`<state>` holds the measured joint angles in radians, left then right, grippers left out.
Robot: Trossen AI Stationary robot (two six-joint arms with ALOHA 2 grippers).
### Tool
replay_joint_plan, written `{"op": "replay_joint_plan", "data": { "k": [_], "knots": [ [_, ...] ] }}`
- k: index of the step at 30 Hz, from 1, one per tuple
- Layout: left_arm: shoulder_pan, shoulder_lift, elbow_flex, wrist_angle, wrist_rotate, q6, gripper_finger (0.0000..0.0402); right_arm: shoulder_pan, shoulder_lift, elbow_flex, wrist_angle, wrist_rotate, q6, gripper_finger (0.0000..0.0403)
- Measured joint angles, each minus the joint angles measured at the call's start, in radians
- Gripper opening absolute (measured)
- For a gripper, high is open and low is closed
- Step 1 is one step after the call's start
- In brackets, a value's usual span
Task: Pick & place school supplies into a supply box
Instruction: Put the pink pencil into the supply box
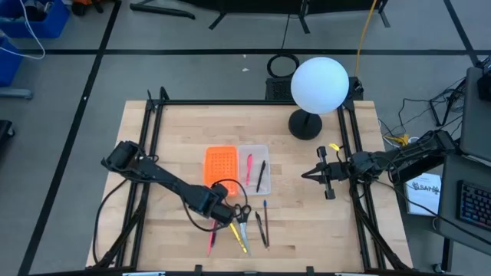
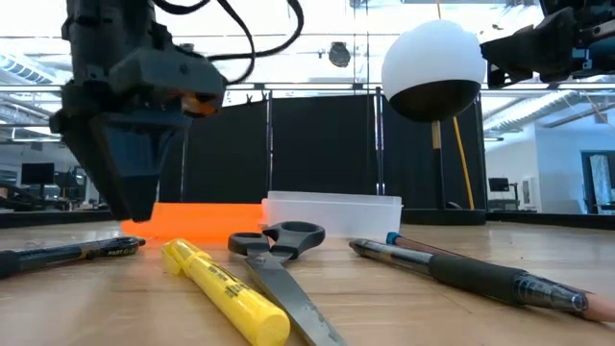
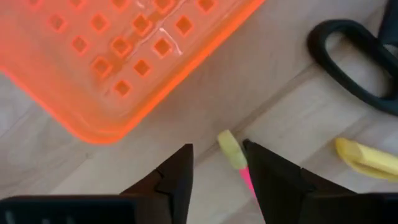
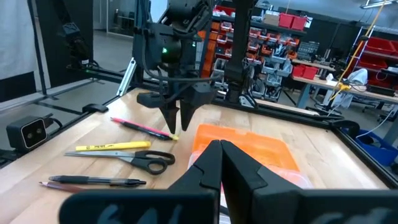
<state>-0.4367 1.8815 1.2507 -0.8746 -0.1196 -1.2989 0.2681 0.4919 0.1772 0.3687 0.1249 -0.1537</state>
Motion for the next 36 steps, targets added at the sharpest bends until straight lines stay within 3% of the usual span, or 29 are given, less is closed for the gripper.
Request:
{"op": "replay_joint_plan", "data": {
  "k": [36],
  "knots": [
    [-0.039,0.063,0.002,0.029,0.013,-0.059,0.0159,0.0,0.002,0.0,-0.008,0.0,0.018,0.0]
  ]
}}
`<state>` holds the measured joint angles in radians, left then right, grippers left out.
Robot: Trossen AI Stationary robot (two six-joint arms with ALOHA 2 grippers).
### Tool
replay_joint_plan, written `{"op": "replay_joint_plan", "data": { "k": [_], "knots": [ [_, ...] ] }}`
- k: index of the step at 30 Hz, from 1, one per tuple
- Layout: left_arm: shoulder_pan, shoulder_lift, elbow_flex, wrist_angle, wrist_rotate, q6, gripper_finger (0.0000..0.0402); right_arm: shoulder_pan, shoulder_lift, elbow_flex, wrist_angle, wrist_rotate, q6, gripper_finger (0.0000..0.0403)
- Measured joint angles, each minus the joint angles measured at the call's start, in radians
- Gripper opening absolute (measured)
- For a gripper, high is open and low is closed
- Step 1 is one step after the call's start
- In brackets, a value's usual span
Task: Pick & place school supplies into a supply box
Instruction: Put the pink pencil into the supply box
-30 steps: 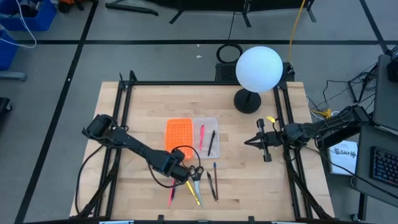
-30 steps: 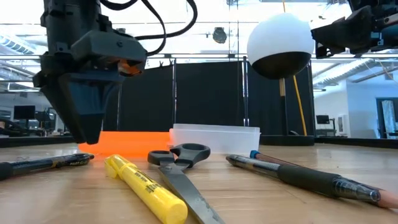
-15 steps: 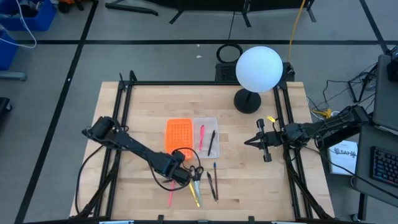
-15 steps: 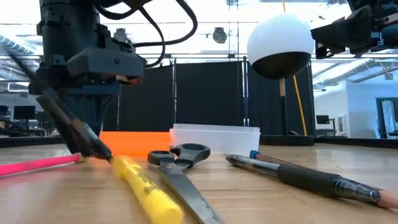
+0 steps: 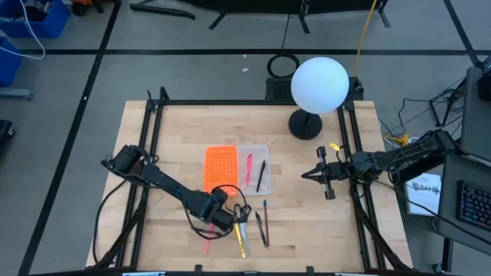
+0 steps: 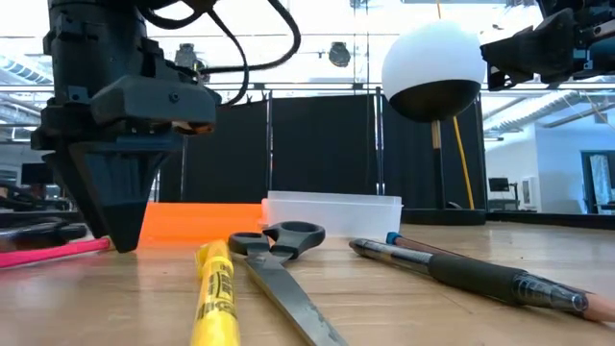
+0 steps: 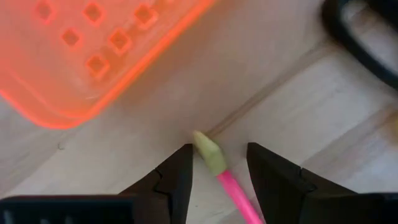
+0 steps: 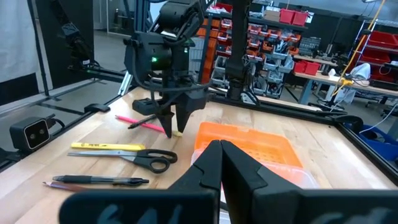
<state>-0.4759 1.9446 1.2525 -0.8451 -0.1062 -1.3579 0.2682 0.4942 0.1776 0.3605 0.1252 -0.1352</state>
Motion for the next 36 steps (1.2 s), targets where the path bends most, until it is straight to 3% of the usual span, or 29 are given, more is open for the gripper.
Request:
{"op": "replay_joint_plan", "data": {
  "k": [10,19,24,36],
  "knots": [
    [-0.011,0.066,0.005,0.037,-0.005,-0.01,0.0151,0.0,0.0,0.0,-0.006,0.0,0.0,0.0],
    [0.002,0.01,-0.003,0.038,0.005,0.021,0.0017,0.0,0.0,0.0,-0.006,0.0,0.003,0.0],
    [0.026,-0.051,-0.009,0.013,-0.025,0.054,0.0029,0.0,0.0,0.0,-0.006,0.0,0.003,0.0],
    [0.1,-0.3,-0.005,-0.042,-0.115,0.131,0.0017,0.0,0.0,0.0,-0.007,0.0,0.003,0.0]
  ]
}}
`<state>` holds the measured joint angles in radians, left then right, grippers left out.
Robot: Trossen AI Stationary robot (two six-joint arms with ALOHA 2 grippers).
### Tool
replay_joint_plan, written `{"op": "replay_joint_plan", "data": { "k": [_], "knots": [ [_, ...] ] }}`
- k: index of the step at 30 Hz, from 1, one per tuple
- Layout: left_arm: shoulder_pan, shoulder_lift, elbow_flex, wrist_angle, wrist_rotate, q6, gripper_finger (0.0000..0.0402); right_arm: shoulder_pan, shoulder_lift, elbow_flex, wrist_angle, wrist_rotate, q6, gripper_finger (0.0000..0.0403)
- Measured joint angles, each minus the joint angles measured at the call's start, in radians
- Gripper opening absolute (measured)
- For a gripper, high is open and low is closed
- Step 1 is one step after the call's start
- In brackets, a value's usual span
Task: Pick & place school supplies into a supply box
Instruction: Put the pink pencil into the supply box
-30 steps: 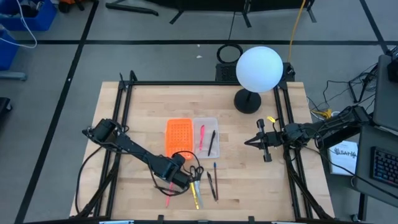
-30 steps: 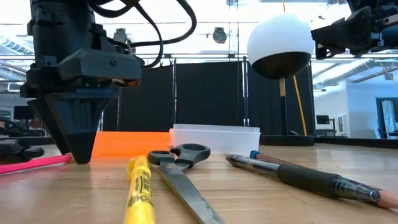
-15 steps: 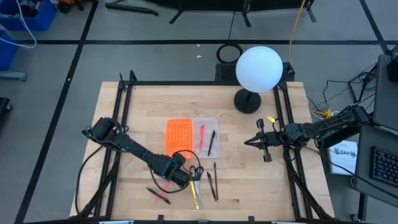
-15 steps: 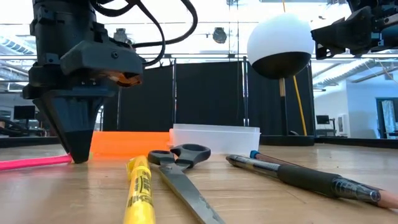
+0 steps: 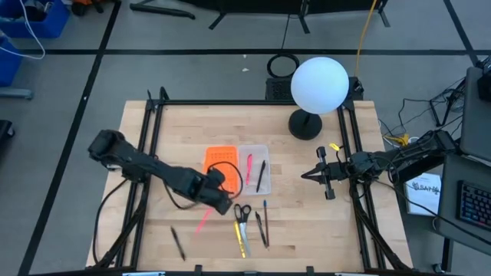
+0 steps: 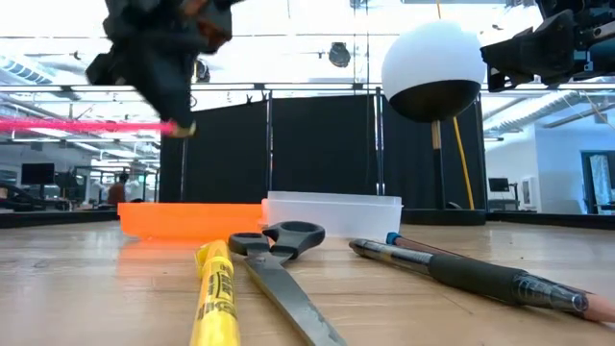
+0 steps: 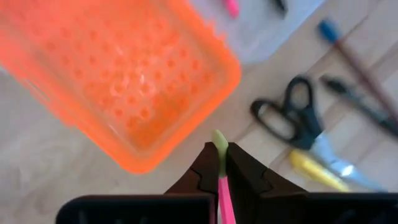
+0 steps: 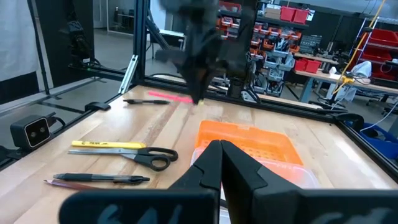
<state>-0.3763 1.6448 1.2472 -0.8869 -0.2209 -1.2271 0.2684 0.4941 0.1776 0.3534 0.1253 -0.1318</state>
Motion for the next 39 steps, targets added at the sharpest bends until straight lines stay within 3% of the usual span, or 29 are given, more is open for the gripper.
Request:
{"op": "replay_joint_plan", "data": {
  "k": [8,13,16,23,32,39],
  "knots": [
    [0.075,-0.123,0.001,0.057,-0.097,0.04,0.0014,0.0,0.0,0.0,-0.001,0.0,-0.001,0.0],
    [0.157,-0.125,0.002,0.233,-0.044,0.06,0.002,0.0,0.0,0.0,0.001,0.0,0.0,0.0],
    [0.211,-0.103,0.005,0.37,-0.041,0.086,0.0014,0.0,0.0,0.0,0.001,0.0,0.0,0.0],
    [0.349,-0.019,0.002,0.449,-0.04,0.131,0.0014,0.0,0.004,0.0,-0.003,0.0,-0.001,0.0],
    [0.481,0.174,0.003,0.71,0.075,0.153,0.0013,0.0,0.016,0.0,-0.007,-0.006,-0.01,0.0],
    [0.532,0.215,0.003,0.674,0.063,0.179,0.0013,0.0,0.022,0.0,-0.009,-0.027,-0.012,0.0]
  ]
}}
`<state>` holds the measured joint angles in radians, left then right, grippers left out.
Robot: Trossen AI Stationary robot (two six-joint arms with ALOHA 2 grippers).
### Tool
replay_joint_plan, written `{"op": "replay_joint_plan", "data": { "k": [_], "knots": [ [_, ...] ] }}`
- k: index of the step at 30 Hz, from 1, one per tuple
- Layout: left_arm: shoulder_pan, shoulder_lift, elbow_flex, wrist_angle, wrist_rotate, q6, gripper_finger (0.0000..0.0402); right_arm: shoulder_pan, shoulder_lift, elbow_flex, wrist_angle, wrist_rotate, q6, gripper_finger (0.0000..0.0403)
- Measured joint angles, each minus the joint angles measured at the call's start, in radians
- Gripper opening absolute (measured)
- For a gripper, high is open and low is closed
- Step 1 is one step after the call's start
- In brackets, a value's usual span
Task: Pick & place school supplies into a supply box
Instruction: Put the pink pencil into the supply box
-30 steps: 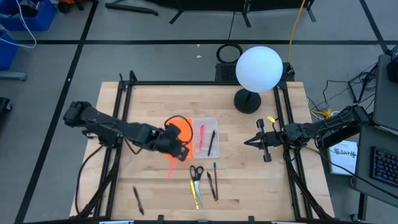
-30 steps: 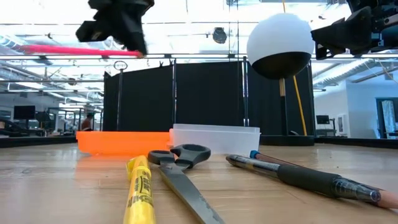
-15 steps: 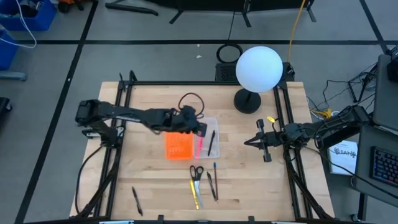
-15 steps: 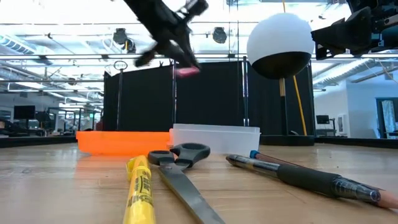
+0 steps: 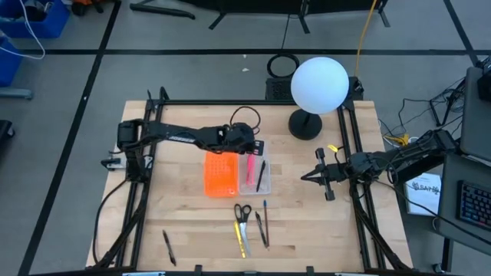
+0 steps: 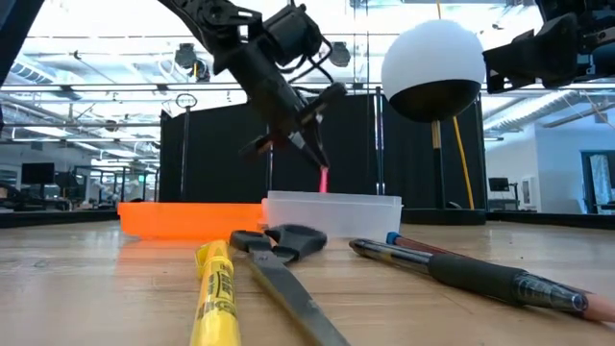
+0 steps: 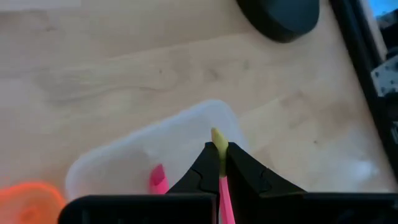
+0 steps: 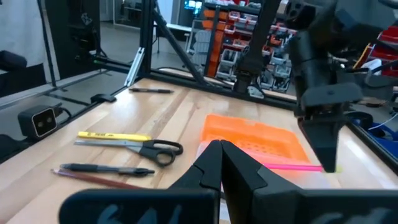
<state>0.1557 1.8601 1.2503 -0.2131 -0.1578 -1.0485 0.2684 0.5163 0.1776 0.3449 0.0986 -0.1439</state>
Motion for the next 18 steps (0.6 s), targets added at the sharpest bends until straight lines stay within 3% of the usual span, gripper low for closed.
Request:
{"op": "replay_joint_plan", "data": {
  "k": [18],
  "knots": [
    [-0.027,0.045,0.0,-0.095,-0.062,0.007,0.0013,0.002,0.004,0.0,0.012,0.0,0.0,0.0]
  ]
}}
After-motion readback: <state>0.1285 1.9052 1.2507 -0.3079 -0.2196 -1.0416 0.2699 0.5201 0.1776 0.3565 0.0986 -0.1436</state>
